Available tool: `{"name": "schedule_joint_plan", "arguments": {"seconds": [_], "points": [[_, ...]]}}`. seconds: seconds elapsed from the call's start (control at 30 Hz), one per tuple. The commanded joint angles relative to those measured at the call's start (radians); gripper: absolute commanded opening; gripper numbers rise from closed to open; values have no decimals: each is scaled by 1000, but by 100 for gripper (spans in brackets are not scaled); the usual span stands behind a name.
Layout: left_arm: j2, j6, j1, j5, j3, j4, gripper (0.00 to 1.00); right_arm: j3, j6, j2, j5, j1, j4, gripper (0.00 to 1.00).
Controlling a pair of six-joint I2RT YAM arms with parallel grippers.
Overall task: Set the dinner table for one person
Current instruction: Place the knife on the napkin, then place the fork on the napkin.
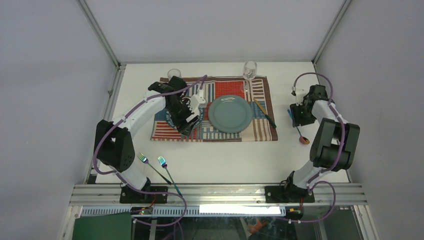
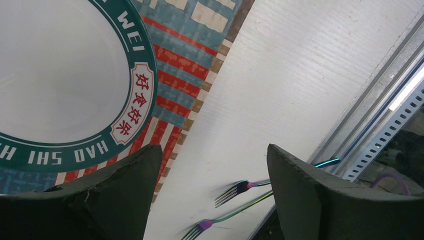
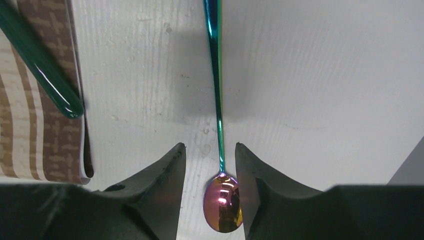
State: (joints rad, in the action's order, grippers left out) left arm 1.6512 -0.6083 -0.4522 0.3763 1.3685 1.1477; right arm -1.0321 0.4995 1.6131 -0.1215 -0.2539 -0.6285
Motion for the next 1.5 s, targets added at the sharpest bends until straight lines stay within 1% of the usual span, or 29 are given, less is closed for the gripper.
{"name": "schedule_joint_plan", "arguments": {"seconds": [0.0,0.27,0.6,0.83,0.87,0.93,1.03,1.13,1.2,1.33,1.47], "points": [[-43,-43,-3,17,-19,-70,80,-65,12,22,-45,-9,41,44],[-25,-83,24,32,-40,-97,80,-81,6,69,-30,-35,47,44],[1,-110,40,50,-42,-112,80,-67,23,81,-31,-40,22,44],[0,-113,47,51,-45,-112,80,-53,36,107,-36,-43,16,41],[-2,-113,49,52,-45,-112,80,-50,40,110,-42,-43,12,39],[-5,-112,50,53,-46,-113,80,-47,40,118,-42,-44,11,30],[-5,-110,50,57,-46,-112,80,-42,39,126,-43,-43,11,28],[0,-104,50,56,-45,-111,80,-40,33,128,-50,-43,15,13],[1,-103,50,53,-45,-111,80,-46,25,133,-49,-43,13,6],[-5,-102,50,54,-45,-111,80,-64,3,134,-64,-43,-11,0],[-3,-104,50,56,-52,-114,80,-101,-79,132,-111,-44,-56,0]]}}
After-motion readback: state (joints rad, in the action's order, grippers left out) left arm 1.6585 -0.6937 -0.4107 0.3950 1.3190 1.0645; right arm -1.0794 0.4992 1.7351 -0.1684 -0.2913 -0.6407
